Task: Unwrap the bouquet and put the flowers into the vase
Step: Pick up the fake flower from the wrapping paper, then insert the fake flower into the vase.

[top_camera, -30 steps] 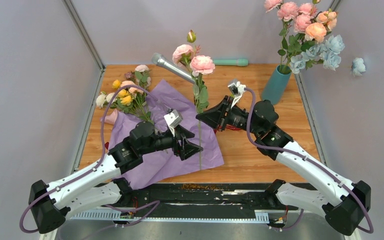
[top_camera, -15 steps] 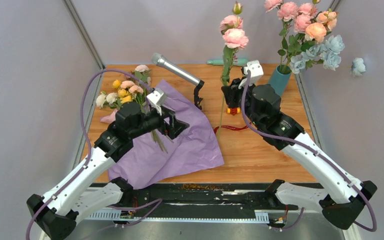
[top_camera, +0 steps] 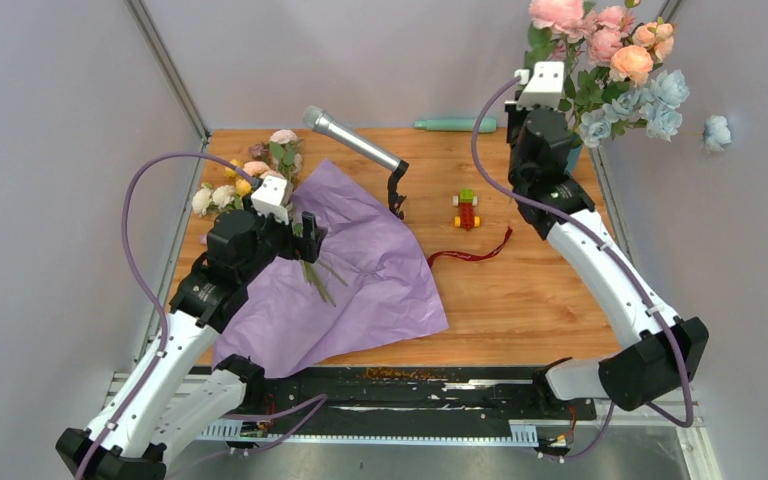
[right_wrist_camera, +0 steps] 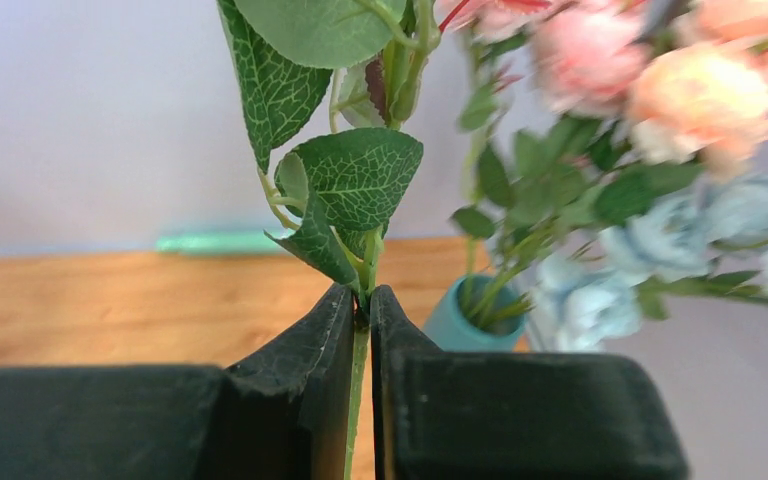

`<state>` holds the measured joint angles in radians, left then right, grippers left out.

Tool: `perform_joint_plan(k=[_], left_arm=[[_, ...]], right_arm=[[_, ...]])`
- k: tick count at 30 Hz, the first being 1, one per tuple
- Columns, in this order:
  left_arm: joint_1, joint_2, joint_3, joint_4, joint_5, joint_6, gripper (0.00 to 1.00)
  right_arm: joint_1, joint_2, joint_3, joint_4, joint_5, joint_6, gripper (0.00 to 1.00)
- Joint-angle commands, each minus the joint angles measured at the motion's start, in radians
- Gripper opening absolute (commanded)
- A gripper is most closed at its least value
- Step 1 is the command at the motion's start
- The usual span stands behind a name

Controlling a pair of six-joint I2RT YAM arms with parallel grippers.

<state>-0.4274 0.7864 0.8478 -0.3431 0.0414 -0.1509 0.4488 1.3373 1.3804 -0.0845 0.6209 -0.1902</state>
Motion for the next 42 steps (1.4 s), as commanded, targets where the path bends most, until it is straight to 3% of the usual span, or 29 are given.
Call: perform_joint_plan(k=[1,13,30,42], left_arm=[[0.006,-0.028,-0.014,-0.009,-0.09,0.038,1.0],[0.006,-0.007,-0.016,-0.017,-0.076,0.034,1.0],[0.006,0.011,-0.016,-0.019,-0.082,0.039,1.0],[0.006,0.008,-0.015,-0.018,-0.074,0.038,1.0]], right_arm=[[-0.097,0.034,0.064,0.319,-0.042,-0.133,0.0],[-0.27,0.188,0.154,0.569,-0.128,-0.218,0.0],[-0.353,0.293,0.17,0.614,-0.202,-0.262,0.0],[-0.413,0.3,0.096,0.602,-0.233,-0.15,0.0]])
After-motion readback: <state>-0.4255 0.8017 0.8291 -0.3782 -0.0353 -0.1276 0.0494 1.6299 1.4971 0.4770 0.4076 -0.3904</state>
